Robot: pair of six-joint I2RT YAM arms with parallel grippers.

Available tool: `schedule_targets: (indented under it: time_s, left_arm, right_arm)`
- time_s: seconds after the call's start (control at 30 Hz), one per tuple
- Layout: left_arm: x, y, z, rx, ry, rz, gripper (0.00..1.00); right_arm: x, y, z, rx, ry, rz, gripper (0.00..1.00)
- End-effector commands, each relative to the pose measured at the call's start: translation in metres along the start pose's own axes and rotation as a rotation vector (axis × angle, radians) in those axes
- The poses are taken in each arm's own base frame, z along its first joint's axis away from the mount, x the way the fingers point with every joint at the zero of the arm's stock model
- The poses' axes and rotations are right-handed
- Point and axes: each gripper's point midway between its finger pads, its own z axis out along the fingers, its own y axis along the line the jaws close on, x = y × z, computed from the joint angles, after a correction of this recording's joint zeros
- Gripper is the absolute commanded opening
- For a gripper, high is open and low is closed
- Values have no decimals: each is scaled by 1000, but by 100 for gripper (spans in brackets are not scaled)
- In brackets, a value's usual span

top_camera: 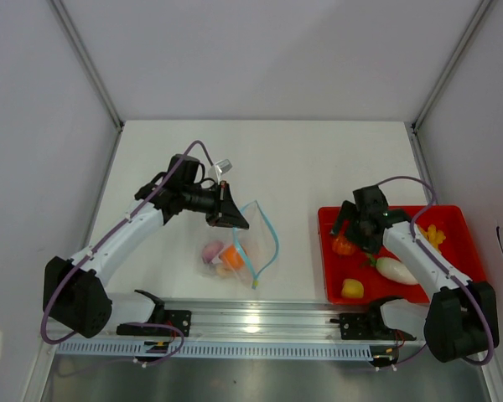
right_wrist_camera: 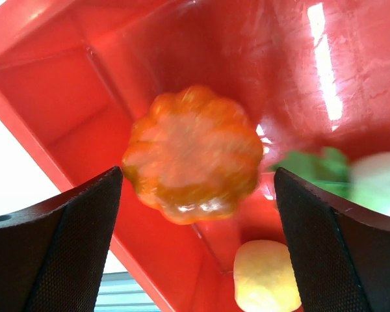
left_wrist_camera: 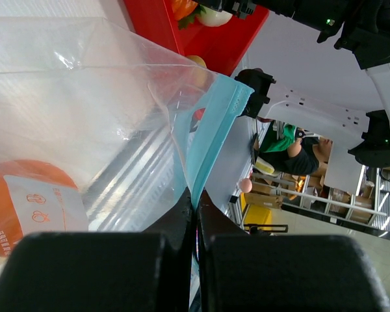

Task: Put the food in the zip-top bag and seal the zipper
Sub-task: Place the fake vegetable in the bin.

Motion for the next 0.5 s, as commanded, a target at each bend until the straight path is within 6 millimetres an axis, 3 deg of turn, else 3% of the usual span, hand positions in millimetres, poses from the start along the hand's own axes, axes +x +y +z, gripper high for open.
schedule_targets:
  time_s: [0.0,0.23,0.47]
  left_arm:
    - [0,-9,-5,40,-10,43,1]
    - [0,-7,-6,40,-11,41,1]
    - [-1,-7,-8,41,-18,40,1]
  right_arm:
    - [-11,11,-4,-24,-48,-48,99]
    - [-19,16,-10,-3,-86,-129,99]
    - [7,15,-2,32,-31,-126,99]
